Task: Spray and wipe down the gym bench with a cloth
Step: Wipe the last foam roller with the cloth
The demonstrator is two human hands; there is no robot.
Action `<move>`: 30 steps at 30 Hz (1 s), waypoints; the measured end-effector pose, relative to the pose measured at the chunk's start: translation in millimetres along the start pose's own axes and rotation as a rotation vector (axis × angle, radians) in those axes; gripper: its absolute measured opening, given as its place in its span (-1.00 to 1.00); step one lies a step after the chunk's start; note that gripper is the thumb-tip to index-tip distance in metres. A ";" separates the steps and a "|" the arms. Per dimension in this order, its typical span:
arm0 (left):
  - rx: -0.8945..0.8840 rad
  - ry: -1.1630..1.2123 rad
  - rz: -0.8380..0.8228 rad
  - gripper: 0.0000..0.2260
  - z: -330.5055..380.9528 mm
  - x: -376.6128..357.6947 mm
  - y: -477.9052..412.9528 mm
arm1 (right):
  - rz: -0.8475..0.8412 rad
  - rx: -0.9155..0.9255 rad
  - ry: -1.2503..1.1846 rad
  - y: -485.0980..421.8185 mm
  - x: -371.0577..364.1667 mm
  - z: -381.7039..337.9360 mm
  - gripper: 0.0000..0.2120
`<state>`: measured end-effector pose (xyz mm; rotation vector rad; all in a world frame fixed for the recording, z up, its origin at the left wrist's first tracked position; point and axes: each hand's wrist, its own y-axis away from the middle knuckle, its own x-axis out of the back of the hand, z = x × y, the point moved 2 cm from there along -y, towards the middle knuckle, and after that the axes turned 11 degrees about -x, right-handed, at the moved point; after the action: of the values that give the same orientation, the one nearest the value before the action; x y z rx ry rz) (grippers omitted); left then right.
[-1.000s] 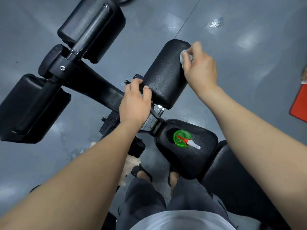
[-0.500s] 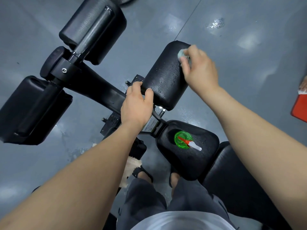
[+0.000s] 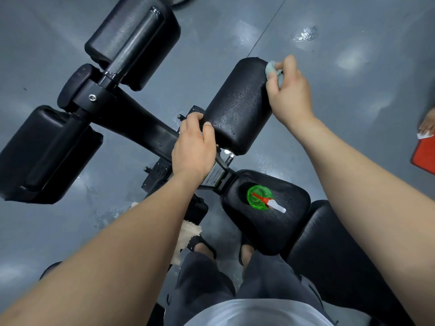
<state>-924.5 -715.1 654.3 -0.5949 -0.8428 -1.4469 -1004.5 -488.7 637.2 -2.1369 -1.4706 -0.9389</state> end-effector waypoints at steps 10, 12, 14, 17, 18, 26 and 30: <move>0.015 -0.031 -0.021 -0.57 1.0 -2.1 -2.0 | -0.164 0.205 0.087 58.7 -2.0 10.2 -0.80; 0.010 -0.031 -0.021 -0.57 2.4 -1.7 -0.9 | -0.146 0.250 0.171 52.5 2.2 7.8 -0.78; 0.007 -0.033 -0.017 -0.58 3.2 -1.4 -0.5 | -0.093 0.227 0.162 33.4 6.5 4.9 -0.76; 0.009 -0.036 -0.015 -0.59 3.3 -1.4 0.0 | -0.017 0.096 0.099 -0.1 8.9 1.1 -0.73; 0.009 -0.037 -0.011 -0.59 3.1 -1.5 -0.4 | -0.005 0.062 0.092 -7.9 8.1 -0.7 -0.73; 0.007 -0.047 -0.003 -0.61 1.3 -2.4 -1.7 | -0.067 0.135 0.022 21.6 -1.9 -3.9 -0.78; 0.014 -0.047 -0.006 -0.61 1.2 -2.0 -0.5 | -0.148 0.272 0.037 60.8 -3.5 -1.0 -0.82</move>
<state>-925.0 -713.0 653.3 -0.6187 -0.8913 -1.4360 -949.5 -514.7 639.1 -1.8286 -1.6521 -0.7724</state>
